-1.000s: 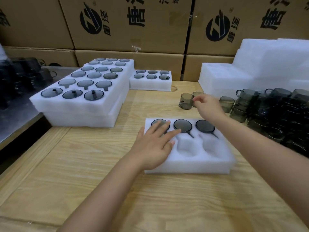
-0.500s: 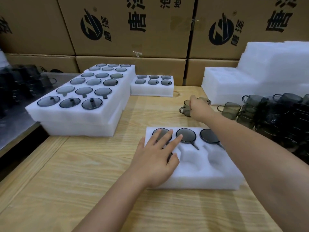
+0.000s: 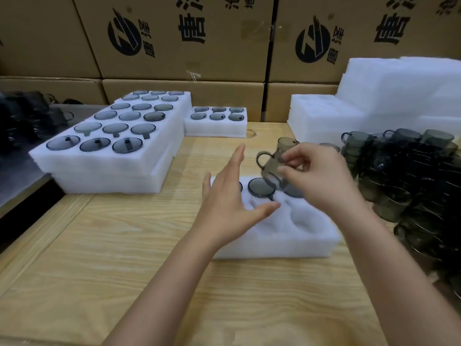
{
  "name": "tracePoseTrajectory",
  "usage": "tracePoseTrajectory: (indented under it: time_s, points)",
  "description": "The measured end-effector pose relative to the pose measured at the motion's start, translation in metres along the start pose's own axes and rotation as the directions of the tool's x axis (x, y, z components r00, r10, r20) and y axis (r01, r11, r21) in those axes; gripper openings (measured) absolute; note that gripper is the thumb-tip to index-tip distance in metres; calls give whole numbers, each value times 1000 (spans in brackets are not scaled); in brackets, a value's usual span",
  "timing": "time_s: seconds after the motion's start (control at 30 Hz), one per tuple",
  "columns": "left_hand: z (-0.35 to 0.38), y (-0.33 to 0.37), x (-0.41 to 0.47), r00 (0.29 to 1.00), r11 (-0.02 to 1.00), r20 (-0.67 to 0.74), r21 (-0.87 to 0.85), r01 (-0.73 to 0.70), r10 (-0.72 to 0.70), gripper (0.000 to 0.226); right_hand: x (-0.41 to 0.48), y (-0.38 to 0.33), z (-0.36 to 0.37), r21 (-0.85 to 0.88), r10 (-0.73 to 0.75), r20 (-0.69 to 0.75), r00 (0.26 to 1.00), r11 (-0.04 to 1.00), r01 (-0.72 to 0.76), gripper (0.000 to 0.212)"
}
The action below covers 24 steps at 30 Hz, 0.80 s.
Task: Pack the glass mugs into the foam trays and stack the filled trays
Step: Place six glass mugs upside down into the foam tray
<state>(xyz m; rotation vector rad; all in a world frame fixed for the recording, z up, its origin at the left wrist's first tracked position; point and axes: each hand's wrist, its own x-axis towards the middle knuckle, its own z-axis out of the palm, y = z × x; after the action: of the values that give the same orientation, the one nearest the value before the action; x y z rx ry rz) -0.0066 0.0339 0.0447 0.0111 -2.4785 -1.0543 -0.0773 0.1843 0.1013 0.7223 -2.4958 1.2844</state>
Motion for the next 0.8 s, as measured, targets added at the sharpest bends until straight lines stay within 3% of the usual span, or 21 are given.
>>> tracePoseTrajectory:
  time_s: [0.07, 0.2, 0.27, 0.37, 0.47, 0.6, 0.7, 0.8]
  points:
    - [7, 8, 6, 1000, 999, -21, -36, -7, 6, 99, -20, -8, 8, 42, -29, -2, 1000, 999, 29, 20]
    - [15, 6, 3, 997, 972, -66, -234, 28, -44, 64, -40, -6, 21, -12, -112, -44, 993, 994, 112, 18]
    - [12, -1, -1, 999, 948, 30, -317, 32, -24, 67, -43, 5, 18, 143, -99, 47, 994, 986, 91, 22]
    - [9, -6, -3, 991, 977, 134, -213, 18, 11, 86, -45, 20, 15, 363, -6, 212, 977, 929, -73, 31]
    - [9, -6, -5, 987, 993, 158, -116, 30, -11, 101, -43, 31, 21, 296, 45, 160, 986, 951, -91, 36]
    - [10, -1, -7, 974, 998, 225, 54, -42, 28, 112, -43, 31, 26, 169, -67, 121, 990, 985, 46, 33]
    - [10, 2, -8, 971, 996, 226, 27, -80, 72, 109, -46, 26, 35, 20, -125, 137, 983, 992, 123, 35]
    - [10, 1, -9, 971, 993, 211, 17, -116, 110, 103, -46, 22, 43, -112, -63, 154, 986, 990, 81, 39]
